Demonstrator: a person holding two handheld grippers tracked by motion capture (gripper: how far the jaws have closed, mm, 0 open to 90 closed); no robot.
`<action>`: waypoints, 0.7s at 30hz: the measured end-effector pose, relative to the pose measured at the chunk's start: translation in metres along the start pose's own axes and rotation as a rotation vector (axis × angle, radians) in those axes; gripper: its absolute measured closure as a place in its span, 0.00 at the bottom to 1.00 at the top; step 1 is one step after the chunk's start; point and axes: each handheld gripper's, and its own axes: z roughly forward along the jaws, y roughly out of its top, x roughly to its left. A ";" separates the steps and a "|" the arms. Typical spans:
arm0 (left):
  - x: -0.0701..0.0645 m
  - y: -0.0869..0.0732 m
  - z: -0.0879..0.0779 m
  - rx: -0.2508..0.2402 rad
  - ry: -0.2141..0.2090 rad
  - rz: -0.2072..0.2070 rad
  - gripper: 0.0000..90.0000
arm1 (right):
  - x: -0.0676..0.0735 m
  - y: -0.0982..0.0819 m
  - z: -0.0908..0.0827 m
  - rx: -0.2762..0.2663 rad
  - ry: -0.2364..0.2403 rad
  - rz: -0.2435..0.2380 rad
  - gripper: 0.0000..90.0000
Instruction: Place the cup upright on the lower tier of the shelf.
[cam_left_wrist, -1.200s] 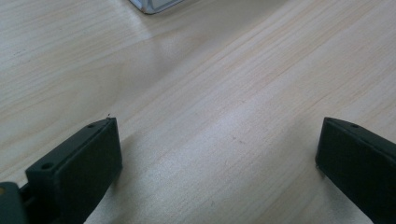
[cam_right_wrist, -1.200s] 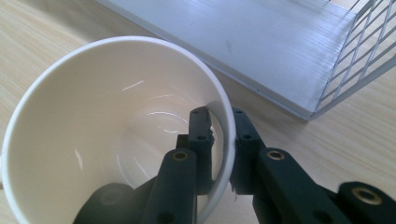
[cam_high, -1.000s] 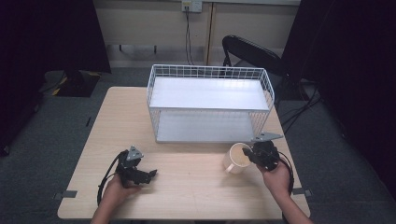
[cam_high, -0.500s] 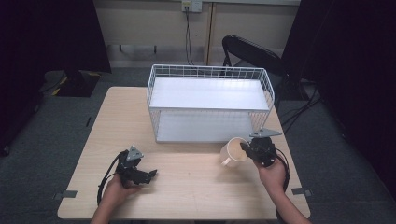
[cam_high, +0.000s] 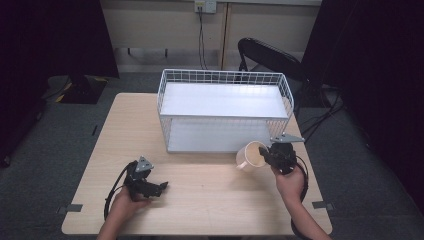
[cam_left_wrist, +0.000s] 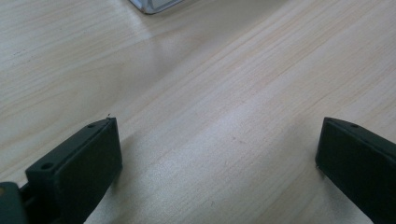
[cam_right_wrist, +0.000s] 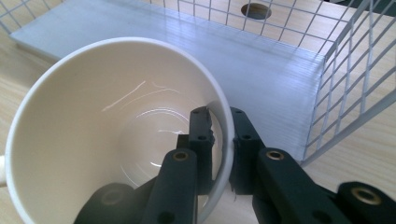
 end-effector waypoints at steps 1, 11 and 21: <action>0.000 0.000 0.000 0.000 0.000 0.000 0.00 | -0.001 0.001 0.000 -0.005 -0.004 0.005 0.92; 0.000 0.000 0.000 0.000 0.000 0.000 0.00 | -0.005 0.003 0.003 -0.043 -0.034 0.034 0.92; 0.000 0.000 0.000 0.000 0.000 0.000 0.00 | 0.000 0.006 0.006 -0.075 -0.047 0.045 0.92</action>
